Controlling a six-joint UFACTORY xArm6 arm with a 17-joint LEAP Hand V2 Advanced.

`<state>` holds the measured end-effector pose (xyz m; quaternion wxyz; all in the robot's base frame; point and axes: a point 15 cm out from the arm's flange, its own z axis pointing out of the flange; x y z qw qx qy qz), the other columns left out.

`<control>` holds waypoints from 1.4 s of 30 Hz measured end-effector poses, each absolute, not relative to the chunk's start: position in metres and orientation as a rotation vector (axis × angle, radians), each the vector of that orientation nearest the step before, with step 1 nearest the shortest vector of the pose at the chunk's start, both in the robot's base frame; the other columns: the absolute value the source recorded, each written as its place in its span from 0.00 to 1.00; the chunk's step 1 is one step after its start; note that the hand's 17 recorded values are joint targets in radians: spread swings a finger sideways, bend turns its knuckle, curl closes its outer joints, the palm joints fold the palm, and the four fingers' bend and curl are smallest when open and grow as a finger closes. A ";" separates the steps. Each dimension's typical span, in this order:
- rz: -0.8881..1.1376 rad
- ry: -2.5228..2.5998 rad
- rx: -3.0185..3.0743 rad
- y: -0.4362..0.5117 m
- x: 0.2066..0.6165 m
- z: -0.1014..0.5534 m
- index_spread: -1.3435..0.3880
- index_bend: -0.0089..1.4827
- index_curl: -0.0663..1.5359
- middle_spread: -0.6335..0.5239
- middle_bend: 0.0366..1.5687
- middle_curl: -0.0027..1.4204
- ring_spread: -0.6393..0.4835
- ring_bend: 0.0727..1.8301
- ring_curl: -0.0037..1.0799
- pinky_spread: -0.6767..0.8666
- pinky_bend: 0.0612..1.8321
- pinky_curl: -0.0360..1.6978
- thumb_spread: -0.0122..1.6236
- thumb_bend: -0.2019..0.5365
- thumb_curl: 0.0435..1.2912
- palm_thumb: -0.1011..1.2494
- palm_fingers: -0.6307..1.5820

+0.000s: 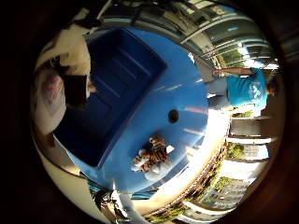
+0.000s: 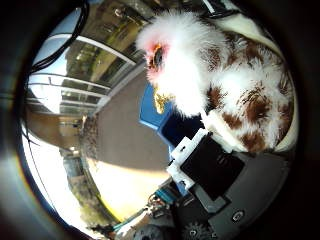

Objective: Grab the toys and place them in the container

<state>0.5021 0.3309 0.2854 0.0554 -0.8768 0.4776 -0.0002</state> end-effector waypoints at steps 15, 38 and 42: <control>0.139 1.255 -2.889 0.268 0.498 0.264 0.52 0.44 0.07 0.53 0.13 0.40 0.77 0.31 0.38 0.70 0.51 0.33 0.63 0.22 0.47 0.64 0.22; 0.165 1.486 -3.033 0.060 0.455 0.361 0.56 0.12 0.16 0.60 0.08 0.24 0.80 0.18 0.29 0.73 0.36 0.22 0.64 0.23 0.32 0.62 0.26; 0.296 1.494 -3.077 0.050 0.446 0.323 0.57 0.11 0.16 0.61 0.09 0.23 0.80 0.16 0.28 0.72 0.33 0.20 0.64 0.23 0.30 0.62 0.26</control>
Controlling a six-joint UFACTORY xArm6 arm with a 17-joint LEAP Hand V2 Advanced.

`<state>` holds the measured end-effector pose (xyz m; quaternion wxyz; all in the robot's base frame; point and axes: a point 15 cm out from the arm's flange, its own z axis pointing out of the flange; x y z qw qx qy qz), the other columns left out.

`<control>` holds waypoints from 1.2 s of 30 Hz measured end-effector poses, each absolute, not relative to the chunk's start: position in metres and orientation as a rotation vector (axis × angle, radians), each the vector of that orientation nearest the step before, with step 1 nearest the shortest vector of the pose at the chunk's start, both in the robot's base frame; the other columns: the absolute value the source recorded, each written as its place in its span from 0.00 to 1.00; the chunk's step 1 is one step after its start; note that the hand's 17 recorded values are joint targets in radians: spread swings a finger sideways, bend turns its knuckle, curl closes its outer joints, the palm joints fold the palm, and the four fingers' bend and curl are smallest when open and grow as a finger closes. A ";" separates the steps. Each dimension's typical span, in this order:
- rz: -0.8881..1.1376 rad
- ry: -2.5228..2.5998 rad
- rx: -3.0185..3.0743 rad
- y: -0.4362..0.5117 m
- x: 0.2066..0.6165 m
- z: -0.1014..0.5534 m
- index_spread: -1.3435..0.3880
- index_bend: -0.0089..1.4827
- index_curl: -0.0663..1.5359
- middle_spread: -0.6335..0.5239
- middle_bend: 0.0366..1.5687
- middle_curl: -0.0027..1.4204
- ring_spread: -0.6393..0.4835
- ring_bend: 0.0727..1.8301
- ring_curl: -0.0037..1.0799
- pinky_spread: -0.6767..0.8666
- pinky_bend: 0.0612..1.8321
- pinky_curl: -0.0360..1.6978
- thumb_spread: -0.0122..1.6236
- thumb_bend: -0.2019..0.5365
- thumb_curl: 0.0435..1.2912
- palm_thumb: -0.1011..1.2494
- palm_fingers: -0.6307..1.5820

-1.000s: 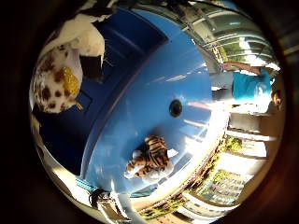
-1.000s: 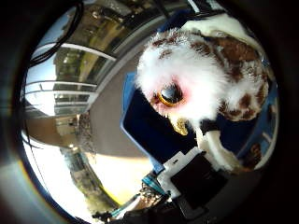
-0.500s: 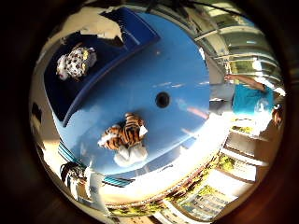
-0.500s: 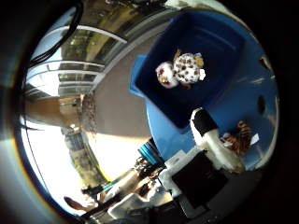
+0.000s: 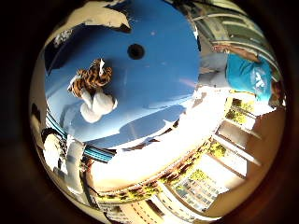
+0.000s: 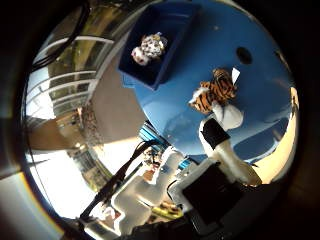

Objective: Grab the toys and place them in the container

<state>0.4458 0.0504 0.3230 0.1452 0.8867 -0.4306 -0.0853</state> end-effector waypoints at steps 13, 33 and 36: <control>-0.396 -1.140 2.489 0.060 0.446 0.194 0.57 0.12 0.17 0.57 0.07 0.21 0.80 0.13 0.29 0.71 0.31 0.18 0.65 0.23 0.28 0.62 0.26; -0.229 -1.111 2.461 0.060 0.471 0.149 0.54 0.14 0.11 0.39 0.44 0.39 0.64 0.59 0.56 0.70 0.39 0.20 0.62 0.25 0.28 0.67 0.71; -0.140 -1.161 2.533 0.058 0.485 0.153 0.48 0.18 0.10 0.35 0.51 0.45 0.59 0.63 0.62 0.69 0.55 0.26 0.61 0.28 0.32 0.73 0.80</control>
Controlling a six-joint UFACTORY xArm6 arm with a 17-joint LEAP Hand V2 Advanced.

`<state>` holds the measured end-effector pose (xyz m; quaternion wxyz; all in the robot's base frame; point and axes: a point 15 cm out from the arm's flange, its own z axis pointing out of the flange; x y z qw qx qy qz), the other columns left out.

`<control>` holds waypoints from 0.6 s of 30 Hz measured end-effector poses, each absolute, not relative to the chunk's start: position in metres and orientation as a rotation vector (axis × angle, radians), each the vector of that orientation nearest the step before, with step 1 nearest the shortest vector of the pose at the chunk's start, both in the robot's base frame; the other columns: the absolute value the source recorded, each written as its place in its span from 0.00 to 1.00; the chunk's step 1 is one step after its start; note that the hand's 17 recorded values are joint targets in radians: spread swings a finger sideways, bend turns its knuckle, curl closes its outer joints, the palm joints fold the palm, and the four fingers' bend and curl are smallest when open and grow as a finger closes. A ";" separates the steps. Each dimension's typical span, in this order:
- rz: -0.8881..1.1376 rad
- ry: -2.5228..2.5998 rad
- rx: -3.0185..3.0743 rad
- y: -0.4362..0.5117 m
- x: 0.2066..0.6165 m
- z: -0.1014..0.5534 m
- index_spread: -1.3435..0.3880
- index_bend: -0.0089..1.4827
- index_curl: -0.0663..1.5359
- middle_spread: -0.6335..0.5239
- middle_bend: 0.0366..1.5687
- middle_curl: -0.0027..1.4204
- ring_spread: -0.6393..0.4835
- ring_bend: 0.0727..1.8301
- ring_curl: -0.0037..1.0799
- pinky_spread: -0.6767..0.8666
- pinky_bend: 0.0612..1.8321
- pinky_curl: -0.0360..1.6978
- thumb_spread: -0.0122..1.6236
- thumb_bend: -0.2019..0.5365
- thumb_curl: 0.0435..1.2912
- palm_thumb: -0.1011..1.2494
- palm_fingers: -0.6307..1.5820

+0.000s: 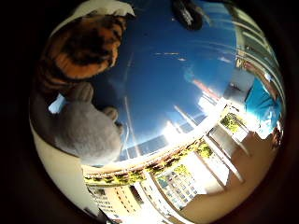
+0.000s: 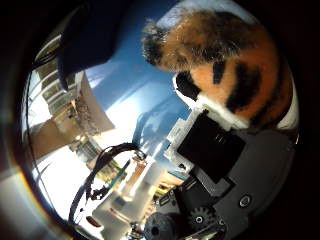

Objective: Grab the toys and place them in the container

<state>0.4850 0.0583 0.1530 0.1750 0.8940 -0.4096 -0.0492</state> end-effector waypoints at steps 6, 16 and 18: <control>0.034 -1.338 2.677 0.051 0.497 0.175 0.37 0.33 0.09 0.31 0.65 0.58 0.52 0.68 0.71 0.63 0.75 0.37 0.61 0.31 0.40 0.84 0.79; -0.016 -1.389 2.638 0.046 0.454 0.280 0.25 0.53 0.08 0.29 0.71 0.71 0.47 0.74 0.78 0.56 0.81 0.44 0.64 0.26 0.50 0.86 0.73; -0.043 -1.423 2.665 0.057 0.454 0.306 0.23 0.57 0.08 0.29 0.71 0.74 0.47 0.75 0.78 0.56 0.82 0.45 0.64 0.26 0.51 0.85 0.73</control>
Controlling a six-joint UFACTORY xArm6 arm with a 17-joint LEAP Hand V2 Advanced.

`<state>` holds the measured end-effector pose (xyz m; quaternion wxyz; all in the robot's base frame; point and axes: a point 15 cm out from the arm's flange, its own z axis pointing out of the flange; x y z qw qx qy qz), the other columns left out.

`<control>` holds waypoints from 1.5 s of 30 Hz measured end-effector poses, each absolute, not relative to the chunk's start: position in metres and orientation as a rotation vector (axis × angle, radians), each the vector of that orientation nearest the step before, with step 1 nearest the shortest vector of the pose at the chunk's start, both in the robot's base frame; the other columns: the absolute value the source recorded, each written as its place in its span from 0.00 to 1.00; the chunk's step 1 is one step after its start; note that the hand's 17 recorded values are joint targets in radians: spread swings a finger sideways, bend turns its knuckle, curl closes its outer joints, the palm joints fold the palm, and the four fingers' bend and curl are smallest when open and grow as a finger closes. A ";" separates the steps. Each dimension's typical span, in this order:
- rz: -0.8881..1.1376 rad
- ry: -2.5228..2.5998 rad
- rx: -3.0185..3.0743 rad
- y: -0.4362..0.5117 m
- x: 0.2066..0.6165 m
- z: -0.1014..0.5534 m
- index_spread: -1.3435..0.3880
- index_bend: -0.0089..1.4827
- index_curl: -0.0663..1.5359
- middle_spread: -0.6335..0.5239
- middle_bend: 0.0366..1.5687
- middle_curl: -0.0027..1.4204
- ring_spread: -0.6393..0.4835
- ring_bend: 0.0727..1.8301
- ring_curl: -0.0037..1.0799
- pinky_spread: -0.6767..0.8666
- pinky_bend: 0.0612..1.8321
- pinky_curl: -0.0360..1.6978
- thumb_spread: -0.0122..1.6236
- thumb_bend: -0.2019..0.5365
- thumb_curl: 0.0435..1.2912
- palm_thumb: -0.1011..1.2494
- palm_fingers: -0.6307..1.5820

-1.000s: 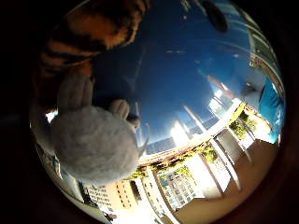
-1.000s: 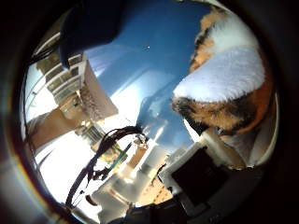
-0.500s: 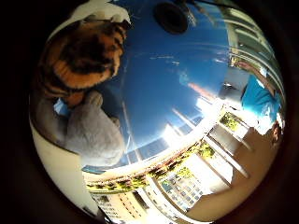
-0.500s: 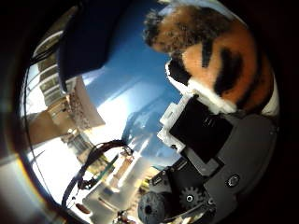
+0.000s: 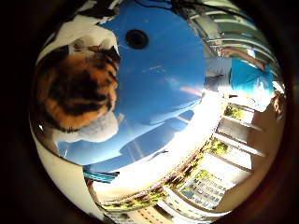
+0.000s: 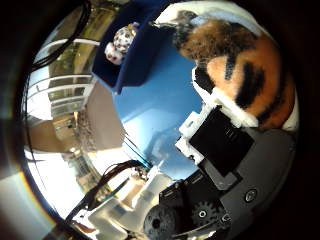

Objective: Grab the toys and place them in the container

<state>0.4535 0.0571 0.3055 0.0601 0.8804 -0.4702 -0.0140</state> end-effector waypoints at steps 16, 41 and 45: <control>0.013 -1.437 2.911 0.208 0.452 0.424 0.19 0.74 0.05 0.28 0.73 0.84 0.45 0.79 0.81 0.53 0.85 0.49 0.66 0.26 0.60 0.84 0.69; 0.153 -1.593 2.971 0.325 0.556 0.286 0.36 0.81 0.05 0.34 0.58 0.76 0.59 0.66 0.67 0.59 0.76 0.47 0.66 0.21 0.56 0.65 0.56; 0.102 -1.570 2.920 0.304 0.550 0.278 0.49 0.61 0.05 0.45 0.26 0.57 0.73 0.48 0.54 0.66 0.69 0.43 0.66 0.21 0.50 0.60 0.19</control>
